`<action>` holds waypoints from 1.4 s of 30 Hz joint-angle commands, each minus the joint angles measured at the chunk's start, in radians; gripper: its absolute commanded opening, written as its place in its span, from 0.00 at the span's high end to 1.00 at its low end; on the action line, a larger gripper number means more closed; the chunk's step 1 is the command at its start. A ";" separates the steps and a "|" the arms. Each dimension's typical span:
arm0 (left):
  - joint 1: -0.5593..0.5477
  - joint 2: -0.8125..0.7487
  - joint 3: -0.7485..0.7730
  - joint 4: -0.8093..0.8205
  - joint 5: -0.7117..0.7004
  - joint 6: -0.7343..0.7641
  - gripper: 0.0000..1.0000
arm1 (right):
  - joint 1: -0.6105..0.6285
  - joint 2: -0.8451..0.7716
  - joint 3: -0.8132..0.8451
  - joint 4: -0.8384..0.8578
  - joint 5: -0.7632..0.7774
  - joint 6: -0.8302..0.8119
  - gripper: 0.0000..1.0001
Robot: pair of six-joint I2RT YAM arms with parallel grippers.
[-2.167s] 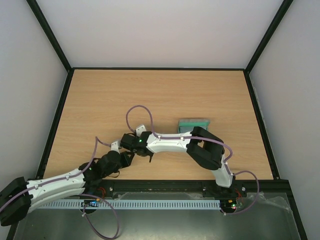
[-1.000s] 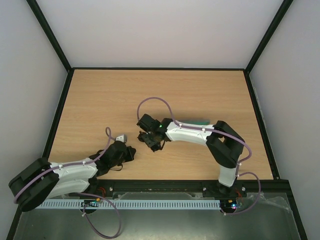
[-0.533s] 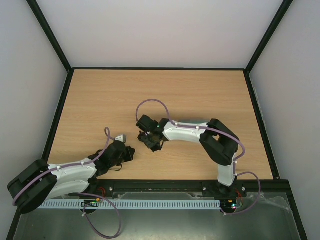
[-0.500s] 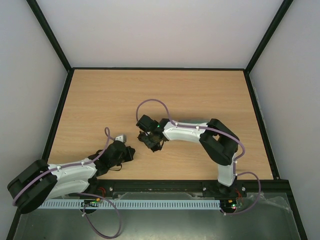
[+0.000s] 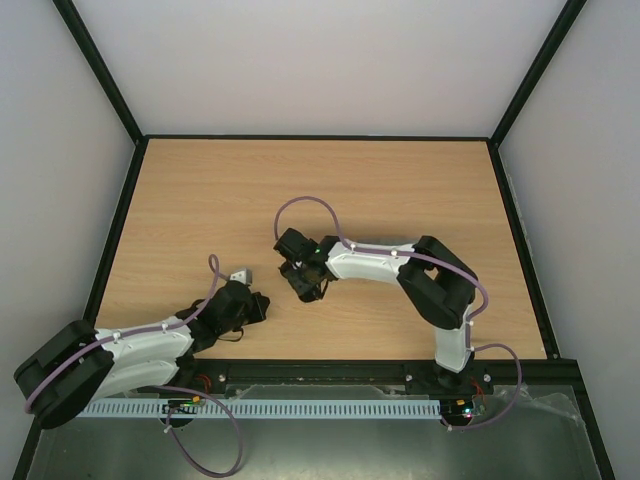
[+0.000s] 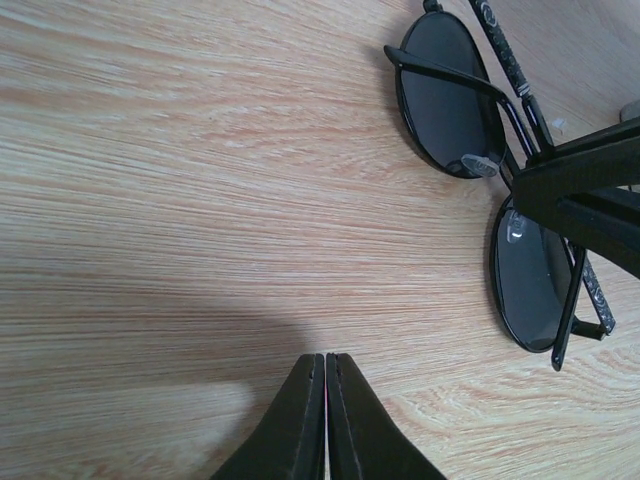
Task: Organize the sunglasses
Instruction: Pick up the sunglasses from the center of the board, then adjust the sunglasses case at the center of the board.
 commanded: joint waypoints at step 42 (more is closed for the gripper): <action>-0.270 1.005 0.962 0.025 0.013 0.004 0.80 | -0.384 -0.821 -0.177 -0.275 0.220 0.156 0.98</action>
